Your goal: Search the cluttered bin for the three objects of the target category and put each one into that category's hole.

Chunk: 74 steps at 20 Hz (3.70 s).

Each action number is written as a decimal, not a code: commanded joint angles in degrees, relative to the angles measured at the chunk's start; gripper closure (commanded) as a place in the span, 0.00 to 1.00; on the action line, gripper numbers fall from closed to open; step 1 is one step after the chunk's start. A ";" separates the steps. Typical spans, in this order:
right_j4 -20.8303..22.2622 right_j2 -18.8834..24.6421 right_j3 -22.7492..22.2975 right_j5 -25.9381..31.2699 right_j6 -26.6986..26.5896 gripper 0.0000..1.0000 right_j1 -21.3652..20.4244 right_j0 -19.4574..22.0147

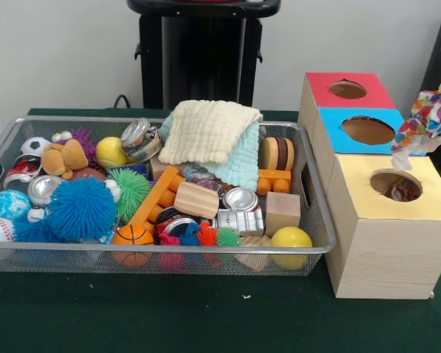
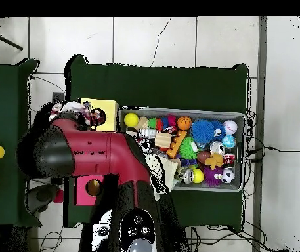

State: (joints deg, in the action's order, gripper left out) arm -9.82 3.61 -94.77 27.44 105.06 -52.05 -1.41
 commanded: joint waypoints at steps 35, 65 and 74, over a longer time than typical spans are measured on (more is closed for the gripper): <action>-2.25 0.37 -4.86 -2.96 12.63 1.00 4.57 -2.05; -1.42 4.16 -8.45 -9.29 5.80 1.00 5.59 1.67; -1.01 4.77 -7.86 -7.06 4.99 1.00 4.69 2.55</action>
State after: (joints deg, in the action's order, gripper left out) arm -11.83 2.65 -98.12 19.71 105.06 -49.31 -0.06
